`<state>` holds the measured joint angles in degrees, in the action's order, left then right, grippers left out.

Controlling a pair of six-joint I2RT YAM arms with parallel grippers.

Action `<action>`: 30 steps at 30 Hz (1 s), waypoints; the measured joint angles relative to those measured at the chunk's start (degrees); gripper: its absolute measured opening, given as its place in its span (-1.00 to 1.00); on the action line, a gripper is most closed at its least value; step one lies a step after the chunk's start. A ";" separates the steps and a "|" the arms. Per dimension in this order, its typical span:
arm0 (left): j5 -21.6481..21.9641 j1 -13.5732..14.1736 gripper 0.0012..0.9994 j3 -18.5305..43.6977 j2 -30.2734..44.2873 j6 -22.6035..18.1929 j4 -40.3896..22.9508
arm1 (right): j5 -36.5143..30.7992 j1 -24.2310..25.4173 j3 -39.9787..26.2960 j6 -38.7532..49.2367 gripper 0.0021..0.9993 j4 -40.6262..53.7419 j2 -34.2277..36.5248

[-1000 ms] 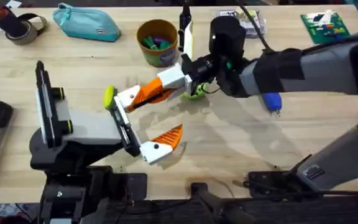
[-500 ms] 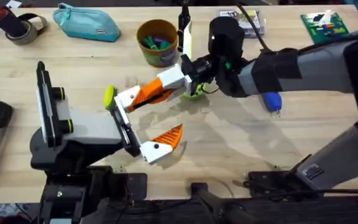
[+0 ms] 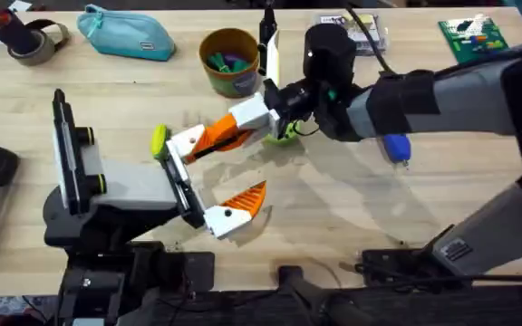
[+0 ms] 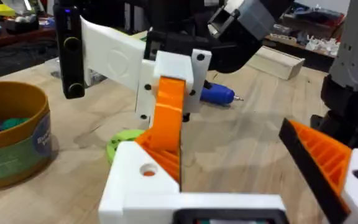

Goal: Pick up the gripper from the table and insert it into the empty holder that is missing its gripper. Then pick up a screw, insert it into the mounting hole, and use the screwdriver to tighten it. Finally, clean up the table by picking up the vegetable and placing it into the bucket.

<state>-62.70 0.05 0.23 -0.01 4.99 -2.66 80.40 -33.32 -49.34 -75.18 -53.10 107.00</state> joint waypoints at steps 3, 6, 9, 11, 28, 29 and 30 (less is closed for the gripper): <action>0.00 0.00 0.97 0.00 0.00 0.00 0.00 | -0.02 -0.02 0.00 0.00 -0.97 0.02 0.02; 0.00 0.00 0.97 0.00 0.02 0.00 0.00 | -0.04 -0.02 0.00 0.00 -0.97 0.00 0.00; 0.00 0.00 0.97 0.00 0.00 0.00 0.00 | -0.04 -0.02 0.00 0.00 -0.97 0.02 0.00; 0.00 0.00 0.97 0.00 0.00 0.00 0.00 | -0.07 -0.02 0.00 0.00 -0.97 0.02 0.02; -2.14 0.28 0.97 0.02 0.00 0.00 0.09 | -0.11 -2.93 -0.02 0.17 0.99 0.31 0.00; -2.20 0.28 0.97 0.02 0.00 0.00 0.07 | -0.13 -2.89 -0.02 0.17 0.99 0.33 0.00; -2.21 0.28 0.97 0.02 0.00 0.00 0.09 | -0.11 -2.83 -0.02 0.17 0.99 0.37 0.02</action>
<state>-64.90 0.34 0.25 -0.01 4.99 -2.57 80.29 -36.15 -49.36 -75.00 -52.73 107.02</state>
